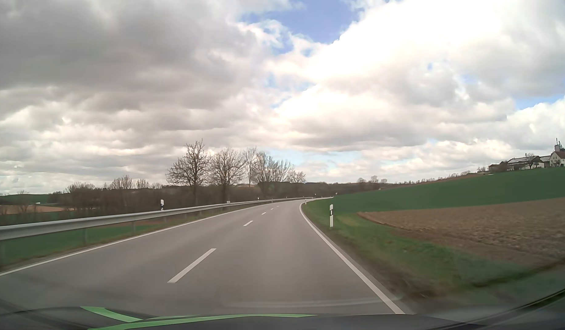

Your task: Follow the waypoints while adhering to traffic rules and regulations

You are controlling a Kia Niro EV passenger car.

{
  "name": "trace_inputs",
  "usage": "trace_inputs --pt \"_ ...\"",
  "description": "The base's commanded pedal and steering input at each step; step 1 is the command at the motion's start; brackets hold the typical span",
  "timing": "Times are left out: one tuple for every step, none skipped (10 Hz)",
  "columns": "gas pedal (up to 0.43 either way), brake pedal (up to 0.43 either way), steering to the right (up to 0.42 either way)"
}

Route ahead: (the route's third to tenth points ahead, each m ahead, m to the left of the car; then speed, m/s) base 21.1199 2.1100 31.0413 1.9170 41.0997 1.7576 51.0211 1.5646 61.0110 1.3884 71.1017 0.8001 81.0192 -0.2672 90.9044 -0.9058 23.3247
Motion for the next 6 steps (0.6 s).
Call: trace_inputs --pt "0.22 0.0 0.006" --pt "0.22 0.0 0.006" --pt "0.22 0.0 0.006" --pt "0.22 0.0 0.006" --pt "0.22 0.0 0.007" --pt "0.22 0.0 0.007"
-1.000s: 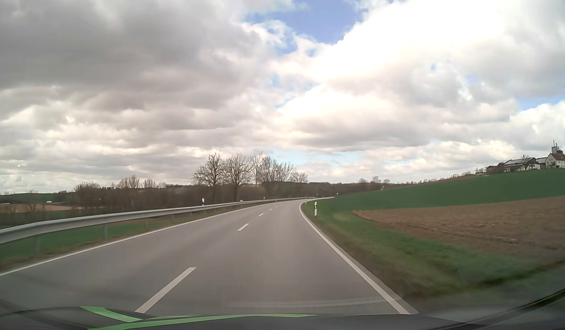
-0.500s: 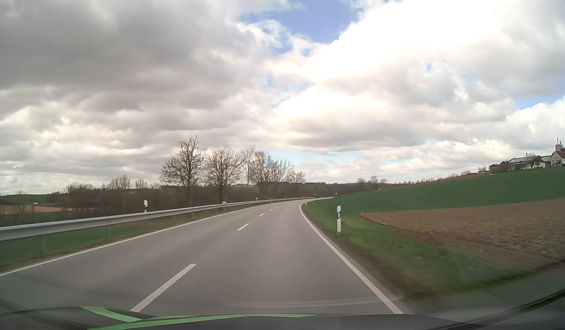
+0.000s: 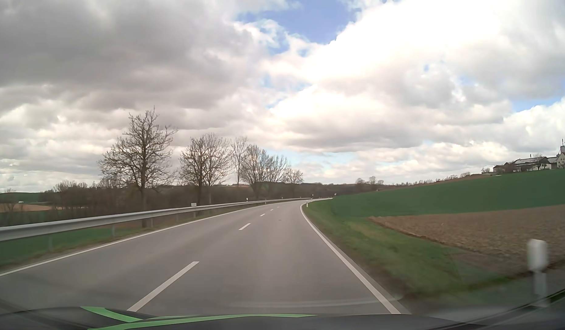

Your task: Follow the waypoints while adhering to traffic rules and regulations

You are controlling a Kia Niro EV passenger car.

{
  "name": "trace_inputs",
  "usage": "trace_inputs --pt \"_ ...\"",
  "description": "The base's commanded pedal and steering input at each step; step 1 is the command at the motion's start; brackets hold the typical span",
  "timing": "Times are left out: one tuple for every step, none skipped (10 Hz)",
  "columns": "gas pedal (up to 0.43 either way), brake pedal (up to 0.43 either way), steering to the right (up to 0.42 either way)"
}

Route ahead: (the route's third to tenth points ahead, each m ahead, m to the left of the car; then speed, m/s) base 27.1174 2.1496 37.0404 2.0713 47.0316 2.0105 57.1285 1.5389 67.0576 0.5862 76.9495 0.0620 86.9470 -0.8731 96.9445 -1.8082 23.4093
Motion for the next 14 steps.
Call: trace_inputs --pt "0.22 0.0 0.007" --pt "0.22 0.0 0.007" --pt "0.22 0.0 0.007" --pt "0.22 0.0 0.007" --pt "0.22 0.0 0.007" --pt "0.22 0.0 0.007" --pt "0.22 0.0 0.007" --pt "0.22 0.0 0.007" --pt "0.22 0.0 0.007" --pt "0.22 0.0 0.007" --pt "0.22 0.0 0.007" --pt "0.22 0.0 0.007" --pt "0.22 0.0 0.007" --pt "0.22 0.0 0.007"
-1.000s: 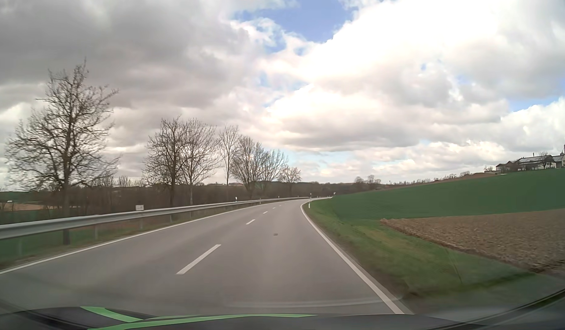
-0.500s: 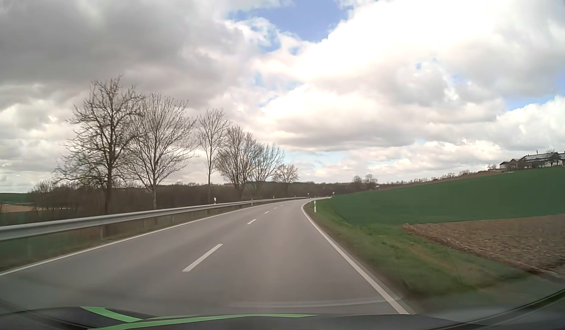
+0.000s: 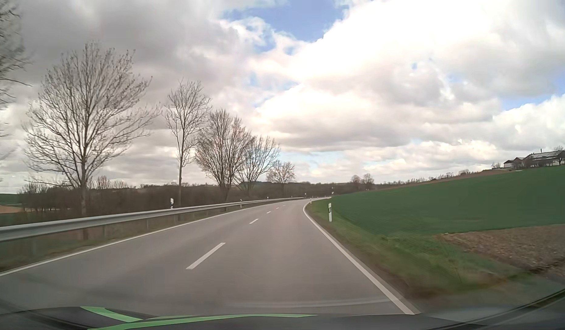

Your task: Follow the waypoints while adhering to traffic rules and regulations

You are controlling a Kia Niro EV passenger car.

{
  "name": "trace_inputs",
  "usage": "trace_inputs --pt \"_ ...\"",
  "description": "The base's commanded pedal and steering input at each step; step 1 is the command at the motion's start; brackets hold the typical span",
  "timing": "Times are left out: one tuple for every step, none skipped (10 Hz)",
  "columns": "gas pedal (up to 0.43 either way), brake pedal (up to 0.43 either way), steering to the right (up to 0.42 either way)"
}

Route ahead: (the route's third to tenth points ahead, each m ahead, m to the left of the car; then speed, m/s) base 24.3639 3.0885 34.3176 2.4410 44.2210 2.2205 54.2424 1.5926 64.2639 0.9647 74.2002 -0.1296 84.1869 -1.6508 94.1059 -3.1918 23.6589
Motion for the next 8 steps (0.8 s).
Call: trace_inputs --pt "0.22 0.0 0.008" --pt "0.22 0.0 0.008" --pt "0.22 0.0 0.008" --pt "0.22 0.0 0.008" --pt "0.22 0.0 0.009" --pt "0.22 0.0 0.009" --pt "0.22 0.0 0.01" --pt "0.22 0.0 0.011"
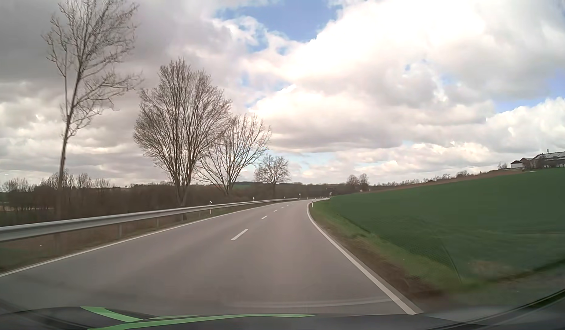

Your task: Follow the waypoints while adhering to traffic rules and regulations

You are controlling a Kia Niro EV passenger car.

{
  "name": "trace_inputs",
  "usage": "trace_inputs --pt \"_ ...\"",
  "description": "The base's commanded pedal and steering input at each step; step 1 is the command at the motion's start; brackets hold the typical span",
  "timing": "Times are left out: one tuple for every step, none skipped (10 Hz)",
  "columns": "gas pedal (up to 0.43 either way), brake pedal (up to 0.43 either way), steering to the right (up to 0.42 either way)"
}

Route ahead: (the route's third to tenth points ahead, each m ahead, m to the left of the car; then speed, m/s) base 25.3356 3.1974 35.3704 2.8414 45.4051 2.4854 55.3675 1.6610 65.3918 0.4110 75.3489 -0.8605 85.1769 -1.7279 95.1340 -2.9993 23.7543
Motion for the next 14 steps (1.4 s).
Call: trace_inputs --pt "0.22 0.0 0.011" --pt "0.22 0.0 0.011" --pt "0.22 0.0 0.011" --pt "0.22 0.0 0.011" --pt "0.22 0.0 0.011" --pt "0.22 0.0 0.01" --pt "0.22 0.0 0.01" --pt "0.22 0.0 0.01" --pt "0.22 0.0 0.01" --pt "0.22 0.0 0.01" --pt "0.22 0.0 0.01" --pt "0.22 0.0 0.01" --pt "0.22 0.0 0.01" --pt "0.22 0.0 0.01"
